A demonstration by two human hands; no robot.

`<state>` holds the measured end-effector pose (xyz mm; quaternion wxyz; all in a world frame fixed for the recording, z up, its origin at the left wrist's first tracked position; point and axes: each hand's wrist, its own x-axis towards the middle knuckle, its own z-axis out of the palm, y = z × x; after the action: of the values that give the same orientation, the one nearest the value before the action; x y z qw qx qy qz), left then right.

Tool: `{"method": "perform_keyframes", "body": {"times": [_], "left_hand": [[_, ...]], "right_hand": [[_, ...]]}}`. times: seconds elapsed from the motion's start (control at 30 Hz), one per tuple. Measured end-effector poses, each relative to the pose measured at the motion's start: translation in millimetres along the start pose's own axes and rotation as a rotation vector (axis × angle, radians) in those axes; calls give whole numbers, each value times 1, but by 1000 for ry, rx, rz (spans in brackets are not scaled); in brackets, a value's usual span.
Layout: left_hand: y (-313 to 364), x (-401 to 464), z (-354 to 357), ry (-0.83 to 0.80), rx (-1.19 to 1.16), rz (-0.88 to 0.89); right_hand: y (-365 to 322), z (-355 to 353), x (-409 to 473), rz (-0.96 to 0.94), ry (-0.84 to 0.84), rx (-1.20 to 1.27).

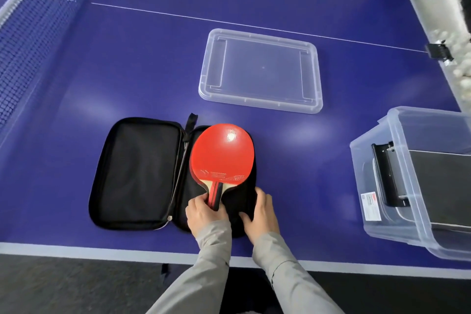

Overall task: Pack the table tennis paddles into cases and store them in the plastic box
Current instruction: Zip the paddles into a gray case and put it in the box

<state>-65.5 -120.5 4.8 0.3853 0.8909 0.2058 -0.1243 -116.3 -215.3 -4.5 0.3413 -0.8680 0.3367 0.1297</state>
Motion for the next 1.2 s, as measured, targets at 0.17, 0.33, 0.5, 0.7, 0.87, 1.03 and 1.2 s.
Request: {"method": "perform_keyframes", "body": {"times": [0.17,0.33,0.5,0.7,0.87,1.03,1.2], "left_hand": [[-2,-2,4,11,20,-24],[-4,-2,6,15,9,-47],[-7,2,5,-46,-3,-72],[-20,12,-20,-183,-77,22],[-54,65,-93,139,72,132],[-92,120,-152,215,151,-171],[-104,129,-163,88,115,-118]], "right_hand": [[-1,0,0,7,0,-8],[-1,0,1,11,-2,-9],[-2,0,0,12,4,-24],[3,-1,-3,-31,-2,-27],[5,0,-3,-32,0,-39],[4,0,-4,-28,8,-46],[3,1,-5,-9,9,-48]]}}
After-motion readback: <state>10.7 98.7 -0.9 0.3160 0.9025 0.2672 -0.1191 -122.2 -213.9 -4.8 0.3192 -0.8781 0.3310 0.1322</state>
